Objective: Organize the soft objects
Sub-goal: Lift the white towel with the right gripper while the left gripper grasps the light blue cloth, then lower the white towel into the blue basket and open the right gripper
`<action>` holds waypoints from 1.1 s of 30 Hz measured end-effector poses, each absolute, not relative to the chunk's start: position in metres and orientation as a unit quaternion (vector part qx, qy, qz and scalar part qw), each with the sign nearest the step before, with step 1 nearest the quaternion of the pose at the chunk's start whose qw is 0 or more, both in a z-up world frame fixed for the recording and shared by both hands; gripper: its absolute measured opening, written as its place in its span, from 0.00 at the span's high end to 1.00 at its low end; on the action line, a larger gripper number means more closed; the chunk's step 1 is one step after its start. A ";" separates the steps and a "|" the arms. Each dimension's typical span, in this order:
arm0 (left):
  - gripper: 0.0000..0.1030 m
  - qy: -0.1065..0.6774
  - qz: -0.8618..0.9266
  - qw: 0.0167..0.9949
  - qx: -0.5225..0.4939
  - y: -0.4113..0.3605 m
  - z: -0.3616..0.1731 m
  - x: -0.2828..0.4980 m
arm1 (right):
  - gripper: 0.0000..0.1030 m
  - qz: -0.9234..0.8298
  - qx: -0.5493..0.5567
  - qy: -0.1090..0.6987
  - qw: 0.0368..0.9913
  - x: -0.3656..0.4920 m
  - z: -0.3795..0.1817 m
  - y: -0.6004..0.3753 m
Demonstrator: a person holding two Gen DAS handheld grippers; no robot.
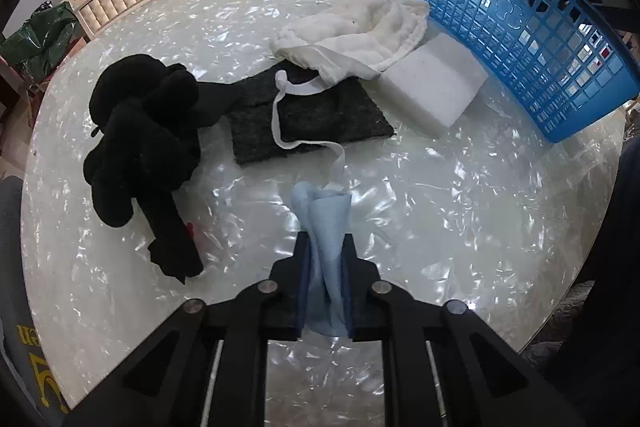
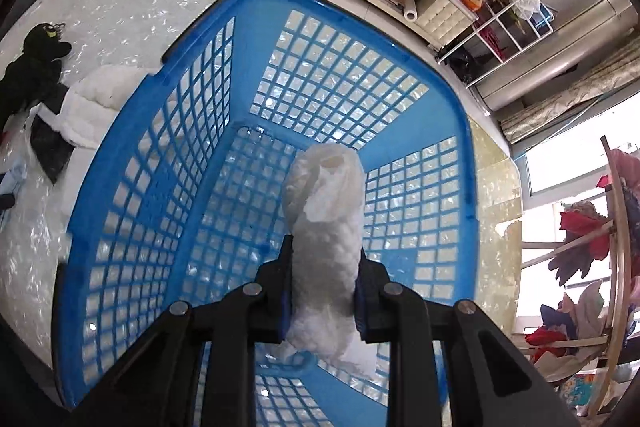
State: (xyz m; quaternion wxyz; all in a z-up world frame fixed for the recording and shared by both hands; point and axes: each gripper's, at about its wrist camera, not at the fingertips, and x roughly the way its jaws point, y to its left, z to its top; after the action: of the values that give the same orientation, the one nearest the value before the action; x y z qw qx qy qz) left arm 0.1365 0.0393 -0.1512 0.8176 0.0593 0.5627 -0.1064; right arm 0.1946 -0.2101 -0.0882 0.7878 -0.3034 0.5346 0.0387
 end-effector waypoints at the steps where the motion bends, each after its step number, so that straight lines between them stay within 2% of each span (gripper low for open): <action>1: 0.90 0.562 -0.108 0.818 0.060 0.039 -0.151 0.137 | 0.78 0.038 -0.304 0.536 0.787 0.196 -0.089 -0.210; 9: 0.91 0.563 -0.110 0.818 0.049 0.042 -0.150 0.137 | 0.71 0.056 -0.276 0.541 0.793 0.204 -0.092 -0.217; 11: 0.92 0.562 -0.109 0.819 0.047 0.042 -0.148 0.136 | 0.50 0.056 -0.253 0.548 0.795 0.206 -0.088 -0.222; 12: 0.92 0.561 -0.108 0.819 0.046 0.042 -0.147 0.135 | 0.44 0.058 -0.238 0.553 0.796 0.207 -0.087 -0.227; 13: 0.92 0.560 -0.108 0.820 0.045 0.043 -0.145 0.135 | 0.31 0.058 -0.227 0.555 0.798 0.209 -0.086 -0.229; 14: 0.92 0.559 -0.107 0.821 0.043 0.044 -0.144 0.134 | 0.26 0.051 -0.220 0.557 0.799 0.209 -0.085 -0.233; 19: 0.92 0.552 -0.107 0.826 0.039 0.045 -0.134 0.132 | 0.20 0.044 -0.186 0.565 0.803 0.207 -0.080 -0.246; 29: 0.92 0.527 -0.116 0.841 0.038 0.029 -0.099 0.131 | 0.20 0.039 -0.121 0.569 0.812 0.201 -0.065 -0.257; 33: 0.92 0.517 -0.122 0.846 0.044 0.018 -0.084 0.129 | 0.15 0.042 -0.127 0.557 0.819 0.189 -0.054 -0.257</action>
State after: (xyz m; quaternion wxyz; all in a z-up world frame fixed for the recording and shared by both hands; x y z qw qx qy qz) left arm 0.1287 0.0181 -0.0844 0.8464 0.0437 0.5167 -0.1217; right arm 0.1886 -0.2574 -0.0537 0.8194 -0.1274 0.5573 0.0424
